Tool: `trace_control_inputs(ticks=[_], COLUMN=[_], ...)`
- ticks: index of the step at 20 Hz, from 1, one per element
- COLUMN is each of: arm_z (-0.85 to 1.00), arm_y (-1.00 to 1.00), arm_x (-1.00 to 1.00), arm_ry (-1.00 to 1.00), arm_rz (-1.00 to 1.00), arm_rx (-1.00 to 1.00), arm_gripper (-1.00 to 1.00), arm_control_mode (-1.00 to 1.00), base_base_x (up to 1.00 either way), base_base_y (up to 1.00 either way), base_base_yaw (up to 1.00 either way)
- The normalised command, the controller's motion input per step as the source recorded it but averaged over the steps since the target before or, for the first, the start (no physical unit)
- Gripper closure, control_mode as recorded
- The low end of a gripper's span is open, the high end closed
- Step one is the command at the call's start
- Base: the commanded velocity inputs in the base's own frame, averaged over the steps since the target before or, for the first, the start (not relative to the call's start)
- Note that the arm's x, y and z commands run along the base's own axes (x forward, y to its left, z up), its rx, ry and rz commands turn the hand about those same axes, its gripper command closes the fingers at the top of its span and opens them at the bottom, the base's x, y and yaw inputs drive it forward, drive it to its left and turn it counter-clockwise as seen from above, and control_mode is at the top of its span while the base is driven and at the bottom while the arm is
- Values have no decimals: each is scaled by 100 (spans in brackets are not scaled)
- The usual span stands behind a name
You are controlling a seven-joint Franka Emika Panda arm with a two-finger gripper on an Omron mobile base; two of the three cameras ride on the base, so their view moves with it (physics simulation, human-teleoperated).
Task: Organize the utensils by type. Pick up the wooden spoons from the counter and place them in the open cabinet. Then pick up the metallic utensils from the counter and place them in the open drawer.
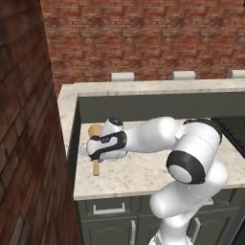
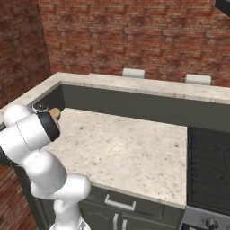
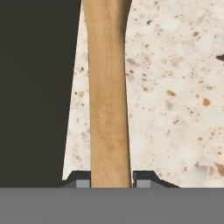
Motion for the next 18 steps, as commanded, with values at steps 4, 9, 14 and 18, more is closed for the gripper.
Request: trace_control_inputs(ticks=[4, 9, 14, 18], arm_z=[42, 42, 63, 70], arm_y=[-45, -56, -75, -63], arm_x=[-15, -32, -32, -30], arm_ry=[0, 1, 15, 23], arm_rz=[1, 0, 3, 4], arm_rx=[0, 0, 0, -8], arm_gripper=[100, 100, 100, 100], arm_control_mode=[-100, -100, -100, -100], base_base_x=[0, 0, 0, 0], base_base_y=[0, 0, 0, 0], base_base_yaw=[0, 0, 0, 0])
